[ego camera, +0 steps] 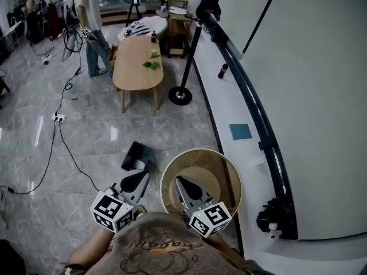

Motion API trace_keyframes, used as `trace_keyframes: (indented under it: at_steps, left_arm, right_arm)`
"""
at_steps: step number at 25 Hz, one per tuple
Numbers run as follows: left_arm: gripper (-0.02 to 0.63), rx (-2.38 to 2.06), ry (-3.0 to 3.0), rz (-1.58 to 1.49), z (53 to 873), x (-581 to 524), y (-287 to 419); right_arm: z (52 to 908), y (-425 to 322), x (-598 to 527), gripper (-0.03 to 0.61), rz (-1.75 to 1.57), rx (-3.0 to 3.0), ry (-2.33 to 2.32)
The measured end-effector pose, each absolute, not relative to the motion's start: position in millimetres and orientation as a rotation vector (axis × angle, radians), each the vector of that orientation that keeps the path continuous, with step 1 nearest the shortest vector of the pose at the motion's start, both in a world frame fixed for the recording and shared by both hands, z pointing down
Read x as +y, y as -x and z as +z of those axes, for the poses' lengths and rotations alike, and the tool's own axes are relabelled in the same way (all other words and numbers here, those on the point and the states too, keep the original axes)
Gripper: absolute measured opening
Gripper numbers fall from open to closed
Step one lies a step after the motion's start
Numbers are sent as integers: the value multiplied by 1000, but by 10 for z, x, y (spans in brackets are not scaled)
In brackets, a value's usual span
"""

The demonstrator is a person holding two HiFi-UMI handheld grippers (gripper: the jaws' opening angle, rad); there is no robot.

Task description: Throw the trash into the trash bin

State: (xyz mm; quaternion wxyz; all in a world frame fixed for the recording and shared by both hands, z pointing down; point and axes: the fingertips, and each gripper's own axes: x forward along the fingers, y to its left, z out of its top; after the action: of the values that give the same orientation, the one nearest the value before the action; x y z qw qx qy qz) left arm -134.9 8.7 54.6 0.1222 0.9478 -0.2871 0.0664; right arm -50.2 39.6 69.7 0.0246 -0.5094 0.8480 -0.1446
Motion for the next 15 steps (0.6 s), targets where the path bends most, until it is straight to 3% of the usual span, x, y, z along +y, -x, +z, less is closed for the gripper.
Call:
trace_keyframes:
  at_steps: [15]
  left_arm:
    - [18, -919, -2701, 154, 627, 119, 1306]
  right_arm:
    - [786, 464, 462, 18, -442, 2639, 1557]
